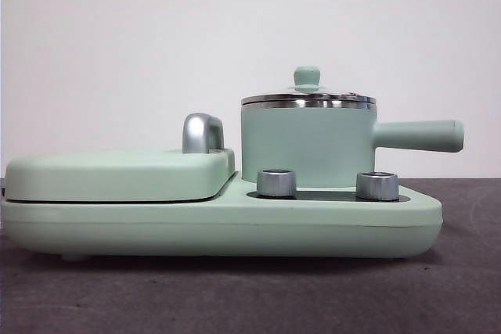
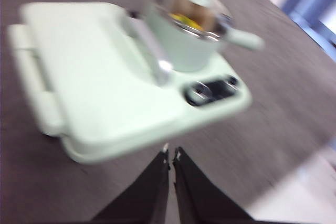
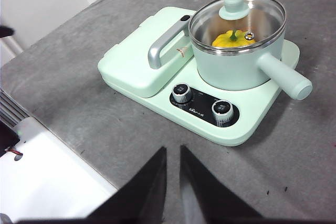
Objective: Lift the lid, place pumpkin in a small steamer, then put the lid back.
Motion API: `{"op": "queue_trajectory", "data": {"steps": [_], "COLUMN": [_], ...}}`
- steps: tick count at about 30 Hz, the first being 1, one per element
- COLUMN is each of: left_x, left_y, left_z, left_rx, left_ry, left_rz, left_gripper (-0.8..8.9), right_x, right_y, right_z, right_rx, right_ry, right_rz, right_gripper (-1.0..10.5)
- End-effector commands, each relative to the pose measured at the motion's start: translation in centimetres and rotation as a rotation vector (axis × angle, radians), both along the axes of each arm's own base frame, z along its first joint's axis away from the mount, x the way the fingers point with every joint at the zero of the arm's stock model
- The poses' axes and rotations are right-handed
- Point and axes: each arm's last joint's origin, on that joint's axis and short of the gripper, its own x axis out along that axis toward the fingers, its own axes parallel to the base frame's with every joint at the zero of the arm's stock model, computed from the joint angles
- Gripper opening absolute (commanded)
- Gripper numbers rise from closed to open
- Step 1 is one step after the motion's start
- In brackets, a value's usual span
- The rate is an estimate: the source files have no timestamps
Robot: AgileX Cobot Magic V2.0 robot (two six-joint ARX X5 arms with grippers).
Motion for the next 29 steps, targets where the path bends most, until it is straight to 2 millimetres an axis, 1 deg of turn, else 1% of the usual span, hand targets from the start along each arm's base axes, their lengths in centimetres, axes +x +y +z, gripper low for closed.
{"op": "queue_trajectory", "data": {"steps": [1,4,7,12,14,16,22,26,29], "left_x": [1.2,2.7,3.8,4.7,4.8,4.9,5.0,5.1,5.2], "left_y": [0.1,0.4,0.9,1.8,2.1,2.4,3.1,3.3,3.3], "left_z": [-1.0,-3.4,-6.3,-10.9,-12.2,-13.1,-14.6,-15.5,-15.8], "left_rx": [-0.003,-0.011,0.001,0.025,0.043,0.058,0.09,0.117,0.121], "left_ry": [-0.154,-0.286,-0.36,-0.369,-0.346,-0.328,-0.305,-0.279,-0.28], "left_rz": [0.086,0.188,0.275,0.409,0.46,0.503,0.607,0.67,0.675], "left_gripper": [0.2,0.2,0.2,0.2,0.2,0.2,0.2,0.2,0.2], "right_x": [0.0,0.0,0.0,0.0,0.0,0.0,0.0,0.0,0.0], "right_y": [0.0,0.0,0.0,0.0,0.0,0.0,0.0,0.0,0.0], "right_z": [0.3,0.3,0.3,0.3,0.3,0.3,0.3,0.3,0.3], "right_rx": [0.013,0.013,0.013,0.013,0.013,0.013,0.013,0.013,0.013], "right_ry": [-0.006,-0.006,-0.006,-0.006,-0.006,-0.006,-0.006,-0.006,-0.006], "right_rz": [0.003,0.003,0.003,0.003,0.003,0.003,0.003,0.003,0.003], "right_gripper": [0.4,0.4,0.4,0.4,0.4,0.4,0.4,0.4,0.4]}}
